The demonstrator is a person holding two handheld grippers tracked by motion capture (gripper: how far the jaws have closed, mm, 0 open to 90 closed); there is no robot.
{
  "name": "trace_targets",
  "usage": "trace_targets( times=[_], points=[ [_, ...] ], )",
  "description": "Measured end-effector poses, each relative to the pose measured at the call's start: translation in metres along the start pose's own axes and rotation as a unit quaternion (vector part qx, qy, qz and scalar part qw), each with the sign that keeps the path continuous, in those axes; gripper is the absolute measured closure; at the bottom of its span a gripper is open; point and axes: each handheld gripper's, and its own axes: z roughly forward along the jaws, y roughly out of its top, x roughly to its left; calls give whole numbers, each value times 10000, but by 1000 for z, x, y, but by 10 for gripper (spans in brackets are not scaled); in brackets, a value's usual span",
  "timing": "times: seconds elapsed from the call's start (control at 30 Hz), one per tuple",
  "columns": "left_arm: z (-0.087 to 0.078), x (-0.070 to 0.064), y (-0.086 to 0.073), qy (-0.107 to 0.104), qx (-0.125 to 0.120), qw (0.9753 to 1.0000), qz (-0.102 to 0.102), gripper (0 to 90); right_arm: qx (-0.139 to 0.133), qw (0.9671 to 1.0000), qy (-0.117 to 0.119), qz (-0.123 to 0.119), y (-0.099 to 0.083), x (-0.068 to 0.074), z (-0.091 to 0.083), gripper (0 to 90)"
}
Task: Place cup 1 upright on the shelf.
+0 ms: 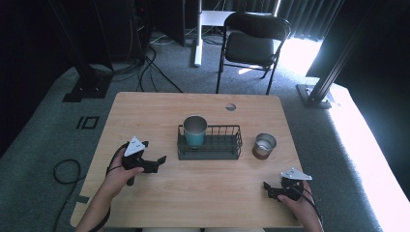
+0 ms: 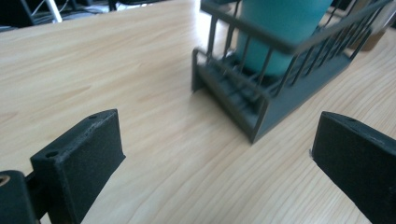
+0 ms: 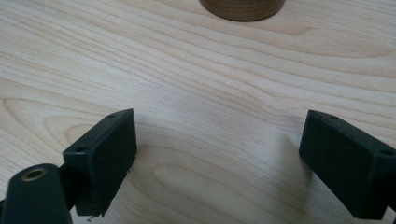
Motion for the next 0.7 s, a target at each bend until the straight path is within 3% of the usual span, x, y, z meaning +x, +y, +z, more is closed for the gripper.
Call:
trace_targets(
  times=[0.17,0.37,0.7],
  points=[
    [-7,2,-14,111,121,9999,-38,27,0,10000,1,2,0,0,0,107],
    [-15,6,-29,269,188,9992,-227,27,2,10000,0,1,0,0,0,107],
    [-27,16,-52,660,432,9956,-507,27,2,10000,0,1,0,0,0,107]
  ],
)
